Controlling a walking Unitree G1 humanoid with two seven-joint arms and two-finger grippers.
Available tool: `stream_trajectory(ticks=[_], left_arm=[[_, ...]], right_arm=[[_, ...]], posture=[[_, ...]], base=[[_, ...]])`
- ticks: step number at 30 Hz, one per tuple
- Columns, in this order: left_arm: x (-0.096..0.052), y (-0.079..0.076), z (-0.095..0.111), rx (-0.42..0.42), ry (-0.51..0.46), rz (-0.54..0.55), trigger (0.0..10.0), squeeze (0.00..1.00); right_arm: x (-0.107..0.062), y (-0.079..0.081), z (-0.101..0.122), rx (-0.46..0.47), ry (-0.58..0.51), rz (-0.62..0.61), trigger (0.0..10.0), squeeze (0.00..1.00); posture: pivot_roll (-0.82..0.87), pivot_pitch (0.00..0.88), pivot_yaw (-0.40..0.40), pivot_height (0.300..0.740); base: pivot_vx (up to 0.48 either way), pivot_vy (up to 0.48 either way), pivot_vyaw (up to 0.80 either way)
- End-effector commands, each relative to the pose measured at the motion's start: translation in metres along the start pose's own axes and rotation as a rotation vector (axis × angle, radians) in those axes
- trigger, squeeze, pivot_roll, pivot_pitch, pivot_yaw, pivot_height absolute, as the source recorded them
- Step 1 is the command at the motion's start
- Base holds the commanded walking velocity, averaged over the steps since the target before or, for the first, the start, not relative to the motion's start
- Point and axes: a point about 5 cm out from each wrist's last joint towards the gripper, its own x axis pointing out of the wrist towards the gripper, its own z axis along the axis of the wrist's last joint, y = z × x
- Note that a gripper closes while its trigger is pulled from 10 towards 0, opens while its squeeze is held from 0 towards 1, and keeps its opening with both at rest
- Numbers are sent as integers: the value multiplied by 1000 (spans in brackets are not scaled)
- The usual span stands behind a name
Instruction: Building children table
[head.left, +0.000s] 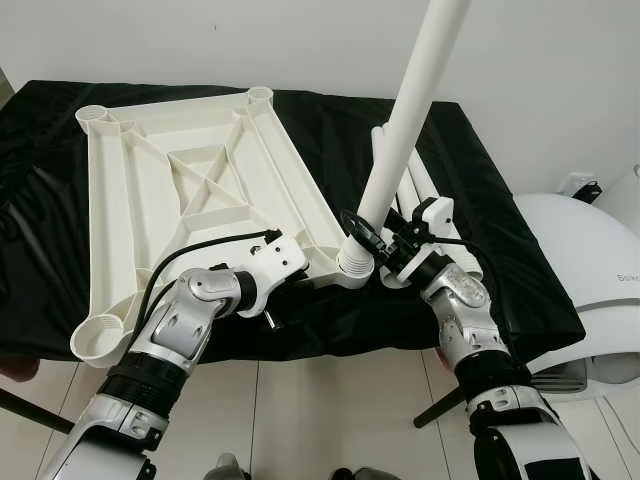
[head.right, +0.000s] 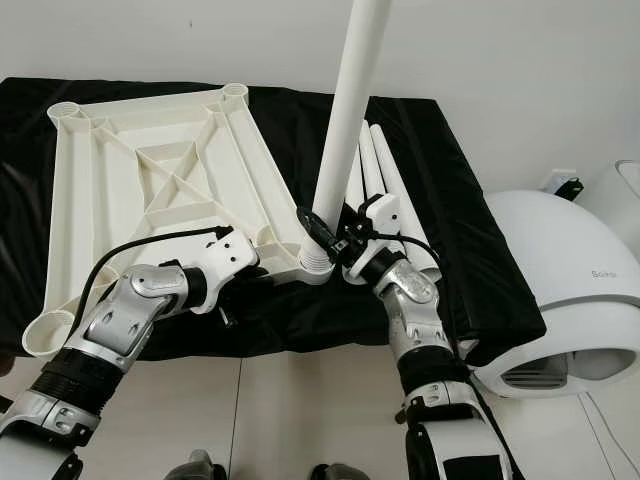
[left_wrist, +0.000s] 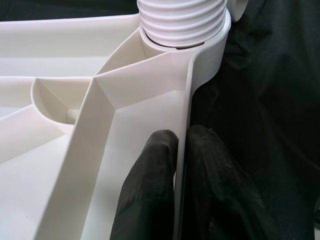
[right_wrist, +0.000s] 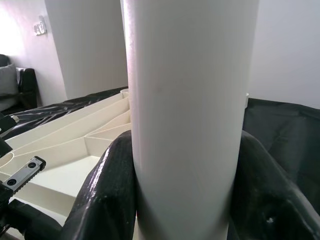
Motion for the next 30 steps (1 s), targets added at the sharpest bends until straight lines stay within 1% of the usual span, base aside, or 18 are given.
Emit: stream_trajectory(ticks=[1,6,11,15,21,30], left_arm=[[1,1,17,34,-64,40,10000,0],[1,1,17,33,-64,41,10000,0],[1,1,17,31,-65,43,10000,0],[1,1,17,28,-67,46,10000,0],[1,2,18,28,-67,47,10000,0],[0,3,18,29,-66,47,10000,0]], right_arm=[[-22,7,-38,86,183,-48,10000,0],[-21,7,-37,77,178,-68,10000,0],[-19,8,-35,37,180,-92,10000,0],[-18,9,-35,31,178,-104,10000,0],[-16,12,-34,34,170,-127,10000,0],[-18,16,-36,45,173,-168,10000,0]], posture=[[15,43,-45,740],[15,47,-45,740],[15,52,-46,740],[14,57,-47,740],[14,61,-48,740],[11,65,-44,740]], base=[[0,0,0],[0,0,0],[0,0,0],[0,0,0],[0,0,0],[0,0,0]])
